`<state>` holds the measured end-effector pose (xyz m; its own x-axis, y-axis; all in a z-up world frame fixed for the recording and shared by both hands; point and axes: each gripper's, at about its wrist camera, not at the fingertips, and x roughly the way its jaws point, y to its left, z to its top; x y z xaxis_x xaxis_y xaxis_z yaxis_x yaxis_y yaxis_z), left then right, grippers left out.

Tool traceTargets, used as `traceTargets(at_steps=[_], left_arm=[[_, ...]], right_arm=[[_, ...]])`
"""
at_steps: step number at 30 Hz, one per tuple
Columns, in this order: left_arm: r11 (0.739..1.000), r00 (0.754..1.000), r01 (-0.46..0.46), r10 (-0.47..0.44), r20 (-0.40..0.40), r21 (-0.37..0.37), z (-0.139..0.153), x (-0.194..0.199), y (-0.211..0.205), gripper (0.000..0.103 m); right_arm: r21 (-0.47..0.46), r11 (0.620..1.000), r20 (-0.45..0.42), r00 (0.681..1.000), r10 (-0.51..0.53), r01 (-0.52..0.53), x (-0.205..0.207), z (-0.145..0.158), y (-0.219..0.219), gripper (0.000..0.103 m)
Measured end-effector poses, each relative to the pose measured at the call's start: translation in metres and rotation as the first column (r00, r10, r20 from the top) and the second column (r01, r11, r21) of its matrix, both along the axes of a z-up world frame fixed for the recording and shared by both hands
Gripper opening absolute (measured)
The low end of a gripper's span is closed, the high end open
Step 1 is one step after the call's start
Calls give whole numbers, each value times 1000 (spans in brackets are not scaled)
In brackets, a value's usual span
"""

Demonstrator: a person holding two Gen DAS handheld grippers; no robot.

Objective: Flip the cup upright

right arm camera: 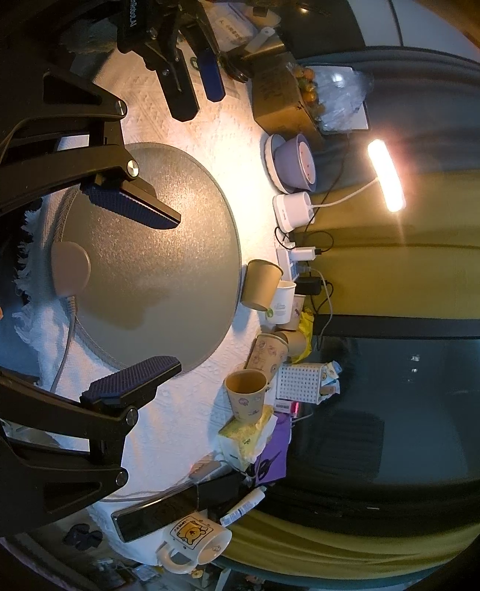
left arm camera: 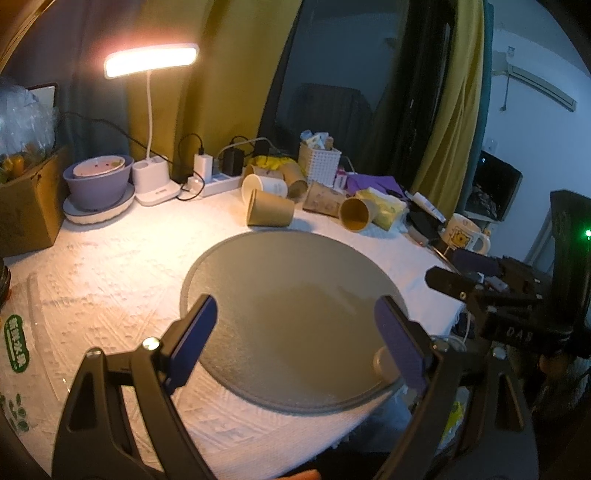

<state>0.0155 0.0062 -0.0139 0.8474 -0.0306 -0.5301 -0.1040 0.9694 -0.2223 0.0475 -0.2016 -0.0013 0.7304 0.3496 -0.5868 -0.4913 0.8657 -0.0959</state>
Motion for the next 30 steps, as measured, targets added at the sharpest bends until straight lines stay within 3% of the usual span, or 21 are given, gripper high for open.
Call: traceTargets(at_steps=[30], left_arm=[[1000,1000,-18,18,-1,17,-3,7,-1,88]], right_arm=[[4,1000,-12,1000,1,-1,5,-2,1,74]])
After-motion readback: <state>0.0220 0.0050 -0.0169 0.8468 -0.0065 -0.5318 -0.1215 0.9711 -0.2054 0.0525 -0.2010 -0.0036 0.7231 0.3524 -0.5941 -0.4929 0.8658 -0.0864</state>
